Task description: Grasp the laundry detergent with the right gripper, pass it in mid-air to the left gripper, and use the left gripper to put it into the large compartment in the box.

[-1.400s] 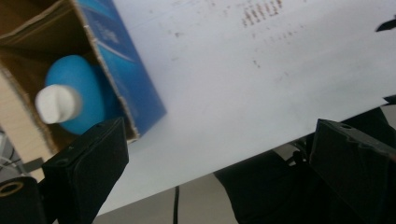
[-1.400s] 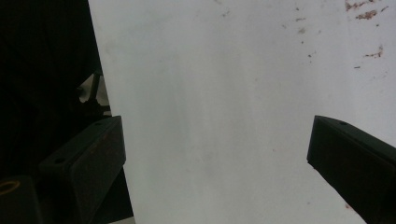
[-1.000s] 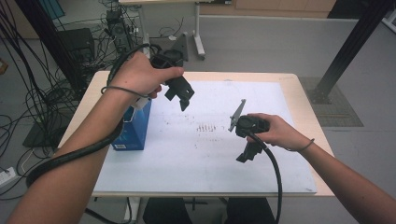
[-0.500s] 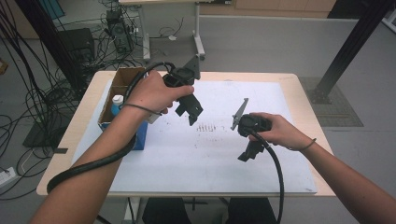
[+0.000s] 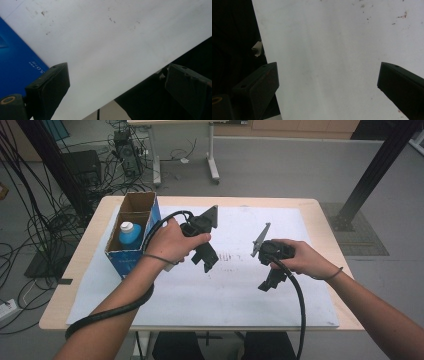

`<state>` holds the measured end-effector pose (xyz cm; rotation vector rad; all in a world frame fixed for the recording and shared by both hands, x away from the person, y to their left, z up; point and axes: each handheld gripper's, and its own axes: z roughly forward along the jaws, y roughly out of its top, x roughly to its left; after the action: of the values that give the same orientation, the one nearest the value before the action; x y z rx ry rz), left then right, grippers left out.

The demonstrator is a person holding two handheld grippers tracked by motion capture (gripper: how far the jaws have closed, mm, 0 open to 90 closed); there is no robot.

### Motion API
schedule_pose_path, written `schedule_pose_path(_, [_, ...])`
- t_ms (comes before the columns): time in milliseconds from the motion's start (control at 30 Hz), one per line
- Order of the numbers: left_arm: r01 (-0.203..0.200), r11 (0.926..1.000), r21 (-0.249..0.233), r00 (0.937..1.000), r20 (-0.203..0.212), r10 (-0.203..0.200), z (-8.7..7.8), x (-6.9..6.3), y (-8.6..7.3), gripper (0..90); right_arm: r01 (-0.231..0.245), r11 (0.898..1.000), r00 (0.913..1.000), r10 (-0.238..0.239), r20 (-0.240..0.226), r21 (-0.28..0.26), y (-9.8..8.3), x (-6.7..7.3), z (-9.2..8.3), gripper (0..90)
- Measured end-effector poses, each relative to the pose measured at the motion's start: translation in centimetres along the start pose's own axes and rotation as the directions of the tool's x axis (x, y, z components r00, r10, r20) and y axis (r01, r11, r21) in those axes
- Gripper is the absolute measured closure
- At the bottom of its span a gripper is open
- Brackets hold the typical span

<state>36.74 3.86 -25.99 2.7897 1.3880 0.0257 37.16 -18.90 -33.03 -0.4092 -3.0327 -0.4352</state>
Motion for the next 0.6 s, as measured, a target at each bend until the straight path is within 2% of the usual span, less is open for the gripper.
schedule_pose_path(200, [-0.001, 0.9999, 0.013, 0.9999, 0.017, 0.001, 1.5, -0.1, -0.3, 6.0, -0.002, 1.000, 1.0000, 0.002, 0.004, -0.004, -0.1, -0.1, -0.2, 3.3])
schedule_pose_path(500, [-0.004, 0.9999, 0.014, 0.9998, 0.022, 0.004, 1.7, -0.2, -0.6, 6.0, -0.002, 1.000, 1.0000, 0.002, 0.006, -0.002, 0.0, 0.0, -0.2, 3.3])
schedule_pose_path(600, [0.010, 0.9999, 0.009, 0.9997, 0.023, -0.011, 1.9, -0.2, -0.7, 6.0, 0.000, 1.000, 1.0000, 0.000, 0.006, 0.001, 0.1, 0.2, -0.2, 3.4])
